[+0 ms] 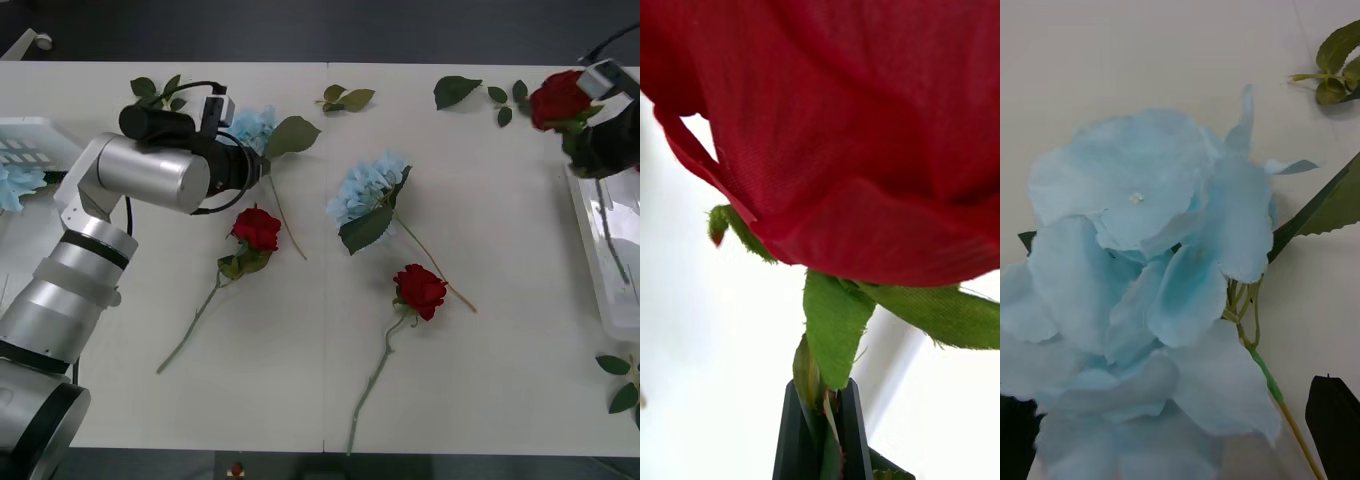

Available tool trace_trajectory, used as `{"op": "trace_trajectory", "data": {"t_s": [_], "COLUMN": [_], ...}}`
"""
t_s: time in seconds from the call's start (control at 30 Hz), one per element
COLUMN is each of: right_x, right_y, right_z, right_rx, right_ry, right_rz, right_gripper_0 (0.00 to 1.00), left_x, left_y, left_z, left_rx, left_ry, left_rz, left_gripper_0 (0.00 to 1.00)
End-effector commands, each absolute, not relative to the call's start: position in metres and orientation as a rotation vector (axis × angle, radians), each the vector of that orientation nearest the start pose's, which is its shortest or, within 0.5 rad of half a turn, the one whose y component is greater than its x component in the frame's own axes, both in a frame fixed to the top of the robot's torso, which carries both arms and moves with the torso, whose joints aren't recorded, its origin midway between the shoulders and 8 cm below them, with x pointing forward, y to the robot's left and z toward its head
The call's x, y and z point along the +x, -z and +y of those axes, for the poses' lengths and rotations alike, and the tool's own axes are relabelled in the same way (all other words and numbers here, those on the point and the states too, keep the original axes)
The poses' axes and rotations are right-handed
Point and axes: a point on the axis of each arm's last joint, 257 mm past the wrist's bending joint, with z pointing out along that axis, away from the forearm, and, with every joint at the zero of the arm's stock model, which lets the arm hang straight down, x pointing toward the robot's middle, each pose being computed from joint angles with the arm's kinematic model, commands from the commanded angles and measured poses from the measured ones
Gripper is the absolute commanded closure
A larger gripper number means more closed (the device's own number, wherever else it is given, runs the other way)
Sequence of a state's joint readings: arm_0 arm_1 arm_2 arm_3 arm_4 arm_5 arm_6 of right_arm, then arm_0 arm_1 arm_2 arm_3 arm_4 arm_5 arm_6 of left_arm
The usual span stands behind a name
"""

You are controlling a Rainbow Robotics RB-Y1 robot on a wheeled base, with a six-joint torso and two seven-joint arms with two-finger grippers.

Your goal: Put the red flowers into the right box and the blue flowers into the left box

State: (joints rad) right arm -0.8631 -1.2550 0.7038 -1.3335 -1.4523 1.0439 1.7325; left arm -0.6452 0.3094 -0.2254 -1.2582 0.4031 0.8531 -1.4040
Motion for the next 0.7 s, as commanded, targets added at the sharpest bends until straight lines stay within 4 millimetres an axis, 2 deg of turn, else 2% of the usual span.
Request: {"op": "trace_trajectory", "data": {"t_s": [0.03, 0.1, 0.23, 0.5, 0.57, 0.6, 0.7], "right_x": [0.563, 0.564, 0.562, 0.543, 0.541, 0.539, 0.540], "right_y": [0.114, 0.114, 0.126, 0.152, 0.157, 0.161, 0.173], "right_z": [-0.444, -0.473, -0.511, -0.581, -0.591, -0.596, -0.606], "right_rx": [-0.282, -0.196, -0.085, 0.087, 0.112, 0.126, 0.154], "right_ry": [0.038, 0.068, 0.112, 0.218, 0.235, 0.246, 0.268], "right_rz": [2.486, 2.486, 2.504, 2.522, 2.516, 2.514, 2.501], "right_gripper_0": [1.00, 1.00, 1.00, 1.00, 1.00, 1.00, 1.00], "left_x": [0.653, 0.657, 0.656, 0.650, 0.650, 0.650, 0.650], "left_y": [0.222, 0.226, 0.230, 0.240, 0.241, 0.243, 0.247], "left_z": [0.116, 0.109, 0.099, 0.090, 0.089, 0.090, 0.093], "left_rx": [0.218, 0.223, 0.249, 0.307, 0.315, 0.318, 0.324], "left_ry": [0.238, 0.241, 0.242, 0.212, 0.208, 0.203, 0.188], "left_rz": [2.150, 2.144, 2.139, 2.144, 2.143, 2.147, 2.150], "left_gripper_0": [0.00, 0.00, 0.00, 0.00, 0.00, 0.09, 0.23]}}
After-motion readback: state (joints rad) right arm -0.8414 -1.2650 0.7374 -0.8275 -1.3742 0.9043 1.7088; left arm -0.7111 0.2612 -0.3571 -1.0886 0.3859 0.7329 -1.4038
